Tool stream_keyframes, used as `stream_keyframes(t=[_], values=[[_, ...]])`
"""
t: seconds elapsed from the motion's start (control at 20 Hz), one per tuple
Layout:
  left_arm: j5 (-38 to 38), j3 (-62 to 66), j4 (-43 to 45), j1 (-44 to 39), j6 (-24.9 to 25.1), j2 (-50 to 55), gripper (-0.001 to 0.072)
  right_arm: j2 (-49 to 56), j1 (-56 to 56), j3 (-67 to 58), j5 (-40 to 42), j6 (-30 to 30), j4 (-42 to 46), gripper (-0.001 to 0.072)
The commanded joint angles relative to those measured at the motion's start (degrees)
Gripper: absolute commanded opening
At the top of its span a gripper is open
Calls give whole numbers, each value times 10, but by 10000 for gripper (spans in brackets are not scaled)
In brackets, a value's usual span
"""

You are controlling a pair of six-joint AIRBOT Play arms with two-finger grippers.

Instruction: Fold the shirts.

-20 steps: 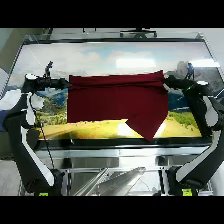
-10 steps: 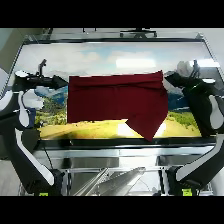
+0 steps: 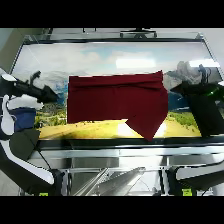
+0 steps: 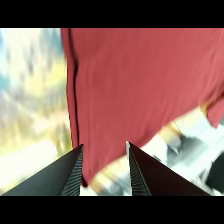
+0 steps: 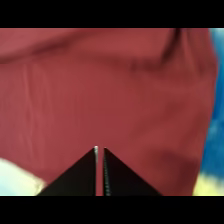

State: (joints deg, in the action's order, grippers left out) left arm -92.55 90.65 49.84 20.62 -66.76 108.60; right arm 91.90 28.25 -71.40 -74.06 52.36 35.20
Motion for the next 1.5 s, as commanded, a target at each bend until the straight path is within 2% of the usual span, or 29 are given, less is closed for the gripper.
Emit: stream_keyframes(t=[0.0, 0.25, 0.3, 0.35, 0.55, 0.6, 0.65, 0.7, 0.85, 0.95, 1.15, 1.35, 1.45], values=[[79, -195, 17, -1, 38, -68, 289, -100, 30, 121, 17, -18, 34, 32], [151, -311, 15, -5, 59, -77, 289, -172, 82, 190, 11, -13, 32, 56], [154, -316, 12, -8, 66, -77, 280, -179, 90, 194, 3, -12, 32, 182], [155, -315, 10, -12, 68, -77, 280, -185, 96, 198, -5, -8, 32, 231], [158, -302, -6, -56, 70, -77, 280, -191, 97, 238, -18, 12, 33, 249], [155, -289, -5, -67, 69, -77, 259, -190, 97, 252, -16, 13, 34, 249], [151, -275, -3, -80, 69, -77, 66, -190, 97, 268, -8, 14, 39, 248], [147, -257, -3, -92, 69, -77, -4, -190, 97, 283, 3, 19, 47, 249], [145, -221, 4, -113, 57, -77, -4, -190, 97, 336, 36, 31, 54, 260], [144, -218, 4, -115, 56, -77, -3, -190, 97, 374, 53, 34, 53, 419], [138, -244, 2, -106, 56, -77, -3, -168, 90, 412, 92, 32, 51, 417], [122, -247, -1, -88, 56, -77, -3, -128, 29, 412, 123, 30, 20, 412], [117, -247, 0, -80, 56, -77, -3, -113, -7, 410, 147, 26, 9, 317]])
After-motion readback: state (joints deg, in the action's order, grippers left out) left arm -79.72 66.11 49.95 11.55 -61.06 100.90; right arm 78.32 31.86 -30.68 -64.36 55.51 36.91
